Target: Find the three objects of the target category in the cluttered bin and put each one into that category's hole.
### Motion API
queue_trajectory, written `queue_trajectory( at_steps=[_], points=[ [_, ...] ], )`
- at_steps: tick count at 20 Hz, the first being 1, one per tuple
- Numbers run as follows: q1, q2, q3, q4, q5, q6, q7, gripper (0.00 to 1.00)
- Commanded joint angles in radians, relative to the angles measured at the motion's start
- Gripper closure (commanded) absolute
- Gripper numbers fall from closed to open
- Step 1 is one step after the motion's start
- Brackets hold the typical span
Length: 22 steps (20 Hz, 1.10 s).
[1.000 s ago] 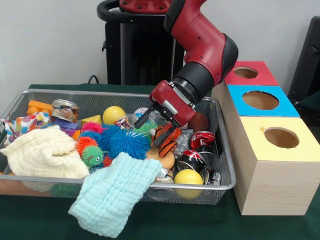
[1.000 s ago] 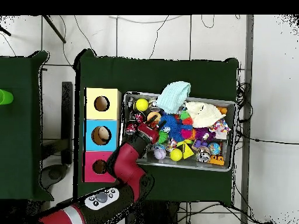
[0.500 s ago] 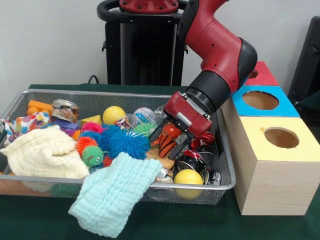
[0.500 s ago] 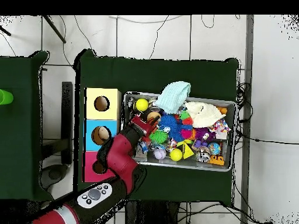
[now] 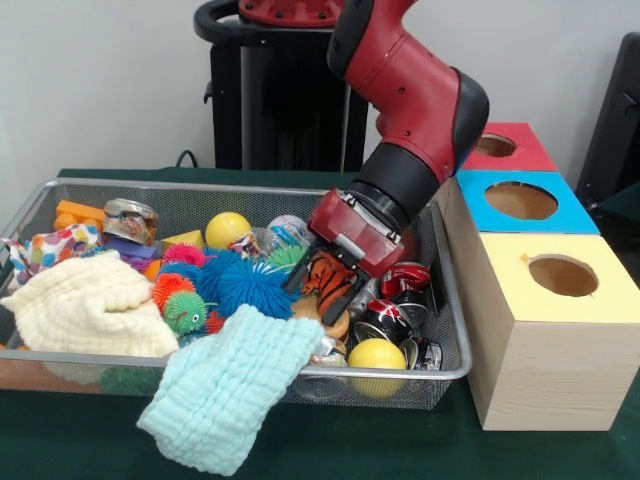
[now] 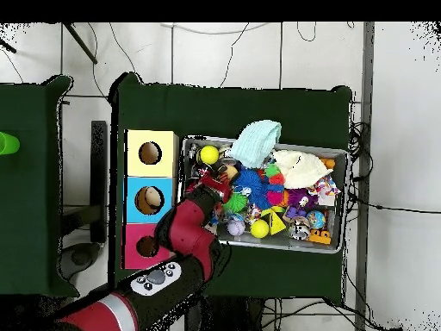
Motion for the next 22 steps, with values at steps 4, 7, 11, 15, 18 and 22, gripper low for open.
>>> queue_trajectory(
  at_steps=[4,7,11,15,18,22],
  points=[
    [0.036,-0.146,0.156,0.137,-0.129,-0.006,0.287,0.00],
    [0.086,-0.201,0.133,0.189,-0.113,0.029,0.272,0.00],
    [0.154,-0.255,0.109,0.247,-0.082,0.062,0.252,0.00],
    [0.125,-0.282,0.146,0.286,-0.149,-0.010,0.297,0.00],
    [0.072,-0.271,0.186,0.297,-0.228,-0.109,0.366,0.00],
    [-0.026,-0.226,0.235,0.264,-0.335,-0.232,0.447,0.00]
  ],
)
